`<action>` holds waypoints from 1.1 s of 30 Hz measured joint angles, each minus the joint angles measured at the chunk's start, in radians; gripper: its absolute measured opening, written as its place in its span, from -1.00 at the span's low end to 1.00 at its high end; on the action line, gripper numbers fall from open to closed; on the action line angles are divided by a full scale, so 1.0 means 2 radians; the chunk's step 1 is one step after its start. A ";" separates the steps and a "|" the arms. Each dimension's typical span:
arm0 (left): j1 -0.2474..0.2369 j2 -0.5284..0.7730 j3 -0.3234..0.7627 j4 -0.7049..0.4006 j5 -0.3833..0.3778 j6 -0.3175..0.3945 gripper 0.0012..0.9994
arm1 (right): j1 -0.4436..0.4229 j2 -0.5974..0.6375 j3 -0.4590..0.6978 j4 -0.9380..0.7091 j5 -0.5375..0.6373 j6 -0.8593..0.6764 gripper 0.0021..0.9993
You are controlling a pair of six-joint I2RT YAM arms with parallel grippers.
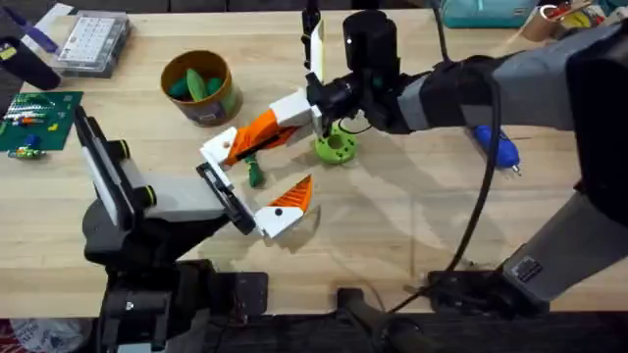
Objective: Pick up the gripper from the table and insert it into the empty holder that is missing its gripper. Then pick up a screw, insert it into the mounting hole, and use the screwdriver to tighten it. Finally, clean up the table by picking up the vegetable and placing it into the bucket.
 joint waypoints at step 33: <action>0.004 0.000 -0.002 0.029 -0.020 0.000 0.97 | 0.017 0.000 0.023 -0.012 0.025 -0.005 -0.96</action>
